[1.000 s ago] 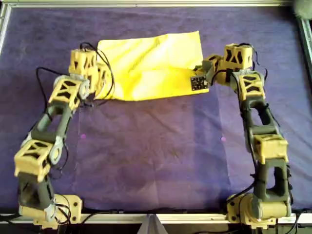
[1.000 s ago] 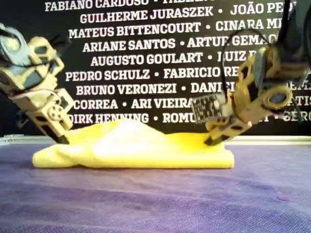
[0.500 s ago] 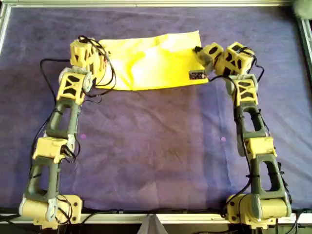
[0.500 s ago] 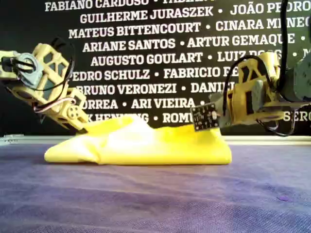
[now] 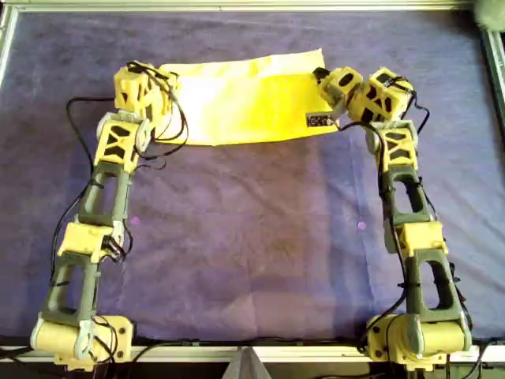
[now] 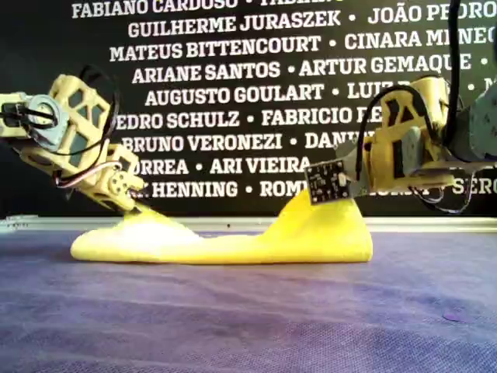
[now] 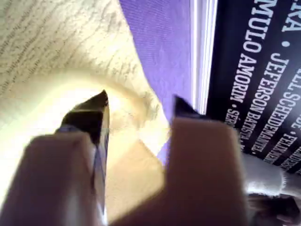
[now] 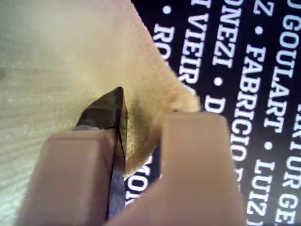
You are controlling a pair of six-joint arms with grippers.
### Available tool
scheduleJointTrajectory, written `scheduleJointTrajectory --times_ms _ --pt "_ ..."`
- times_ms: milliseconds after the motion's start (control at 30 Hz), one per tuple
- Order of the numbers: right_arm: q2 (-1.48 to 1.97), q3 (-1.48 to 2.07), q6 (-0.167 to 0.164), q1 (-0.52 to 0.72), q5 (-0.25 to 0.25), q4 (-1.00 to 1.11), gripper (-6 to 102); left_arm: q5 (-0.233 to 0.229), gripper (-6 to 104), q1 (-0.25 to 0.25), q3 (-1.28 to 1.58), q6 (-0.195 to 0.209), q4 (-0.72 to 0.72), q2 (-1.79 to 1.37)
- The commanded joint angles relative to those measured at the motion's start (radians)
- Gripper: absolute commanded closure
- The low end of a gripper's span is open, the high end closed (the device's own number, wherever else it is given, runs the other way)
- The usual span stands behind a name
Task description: Fold a cloth
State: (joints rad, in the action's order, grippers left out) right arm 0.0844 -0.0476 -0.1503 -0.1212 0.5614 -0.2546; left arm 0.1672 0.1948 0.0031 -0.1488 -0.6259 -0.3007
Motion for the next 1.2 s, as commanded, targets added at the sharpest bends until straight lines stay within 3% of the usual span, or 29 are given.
scheduleJointTrajectory --times_ms 0,167,267,467,667,800,900,967,1100,1167 --pt "0.061 -0.086 0.005 0.005 0.000 0.058 48 -0.002 36 -0.037 -0.084 -0.008 0.018 -0.060" --pt "0.075 -0.086 0.005 0.021 0.000 0.049 48 -0.002 35 -0.083 -0.086 -0.006 -0.003 -0.086" --pt "0.149 -0.075 0.005 0.032 0.000 -0.081 48 -0.002 35 -0.097 -0.069 0.005 -0.067 -0.167" --pt "0.330 -0.086 -0.011 0.031 -0.002 -0.554 47 0.015 35 -0.080 -0.083 0.008 -0.492 -0.382" --pt "0.503 -0.086 0.003 0.031 -0.002 -0.784 47 0.015 35 -0.074 -0.084 0.009 -0.954 -0.598" --pt "0.644 -0.084 0.005 0.029 -0.002 -1.072 48 0.000 35 -0.089 -0.067 0.012 -0.976 -0.776" --pt "0.779 -0.055 0.005 0.017 -0.002 -1.379 48 0.000 35 -0.074 -0.061 0.018 -0.976 -0.966" --pt "0.871 -0.037 0.005 0.029 -0.002 -1.373 48 0.000 36 -0.071 -0.031 0.060 -0.976 -1.085" --pt "1.143 0.121 0.005 0.032 -0.003 -1.359 48 -0.002 36 -0.087 0.176 0.216 -0.973 -1.331" --pt "1.321 0.288 0.005 0.028 -0.003 -1.362 48 -0.002 36 -0.087 0.360 0.252 -0.968 -1.477"
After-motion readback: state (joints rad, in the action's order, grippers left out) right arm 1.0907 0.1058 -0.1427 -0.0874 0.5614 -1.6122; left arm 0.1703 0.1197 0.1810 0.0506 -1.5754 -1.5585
